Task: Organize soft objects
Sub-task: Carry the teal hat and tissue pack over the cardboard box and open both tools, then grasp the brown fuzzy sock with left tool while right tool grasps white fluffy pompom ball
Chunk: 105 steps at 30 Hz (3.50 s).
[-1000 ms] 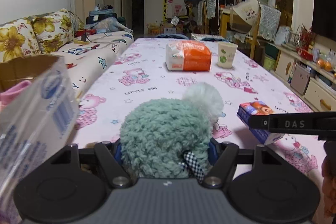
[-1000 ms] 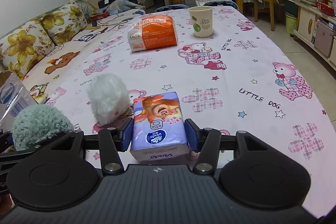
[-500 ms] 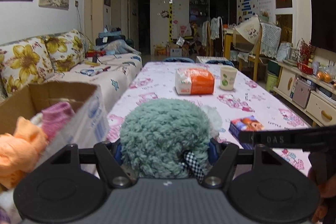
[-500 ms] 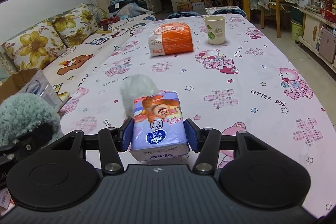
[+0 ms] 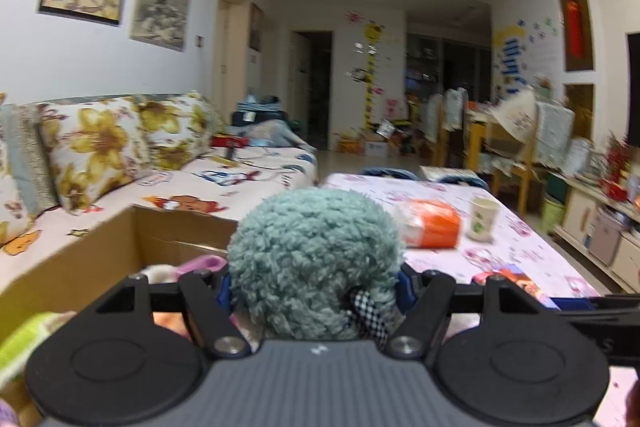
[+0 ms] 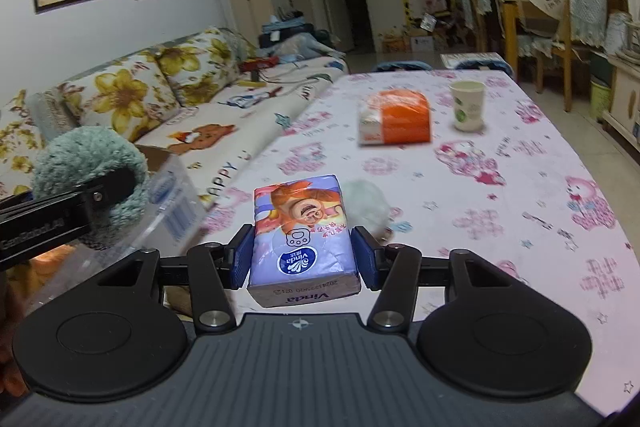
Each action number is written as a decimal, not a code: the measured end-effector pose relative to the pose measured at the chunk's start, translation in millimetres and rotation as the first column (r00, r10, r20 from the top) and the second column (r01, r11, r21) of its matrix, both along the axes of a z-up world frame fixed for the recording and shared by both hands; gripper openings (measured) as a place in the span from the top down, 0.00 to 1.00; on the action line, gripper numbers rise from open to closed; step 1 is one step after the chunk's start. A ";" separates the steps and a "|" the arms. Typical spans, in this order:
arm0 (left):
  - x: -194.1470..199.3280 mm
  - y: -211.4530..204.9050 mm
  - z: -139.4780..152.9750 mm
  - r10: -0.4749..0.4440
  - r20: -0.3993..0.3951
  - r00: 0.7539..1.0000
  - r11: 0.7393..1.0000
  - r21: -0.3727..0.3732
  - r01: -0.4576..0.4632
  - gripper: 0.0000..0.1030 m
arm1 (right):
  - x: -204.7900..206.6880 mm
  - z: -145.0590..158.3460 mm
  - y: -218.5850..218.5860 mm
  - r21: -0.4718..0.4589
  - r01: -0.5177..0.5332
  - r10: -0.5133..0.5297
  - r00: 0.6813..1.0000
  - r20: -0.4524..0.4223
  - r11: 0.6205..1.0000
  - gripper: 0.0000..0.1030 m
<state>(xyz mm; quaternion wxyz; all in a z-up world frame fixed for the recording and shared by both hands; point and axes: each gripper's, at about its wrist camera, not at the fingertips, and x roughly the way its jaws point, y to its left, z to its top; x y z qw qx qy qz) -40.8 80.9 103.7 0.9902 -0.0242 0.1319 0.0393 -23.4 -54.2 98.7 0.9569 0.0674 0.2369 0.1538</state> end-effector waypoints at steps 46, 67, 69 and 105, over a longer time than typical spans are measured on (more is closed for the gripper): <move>14.4 115.0 13.9 0.273 0.021 0.962 0.957 -0.110 -0.269 0.10 | 63.8 9.3 93.8 0.137 -0.064 0.056 0.997 0.059 0.989 0.06; 17.5 48.6 13.3 0.112 0.091 0.990 0.992 0.041 -0.116 0.04 | 38.6 -7.0 38.7 0.132 0.110 -0.119 0.991 0.065 0.985 0.03; 18.1 42.7 12.4 0.097 0.093 0.991 0.993 0.057 -0.103 0.04 | 39.8 -9.3 35.2 0.140 0.128 -0.137 0.989 0.056 0.982 0.03; 11.1 -63.5 -62.5 -0.016 -0.119 0.993 0.972 0.232 0.044 0.02 | 89.2 -46.8 16.5 0.113 0.257 -0.249 0.965 -0.080 0.960 0.00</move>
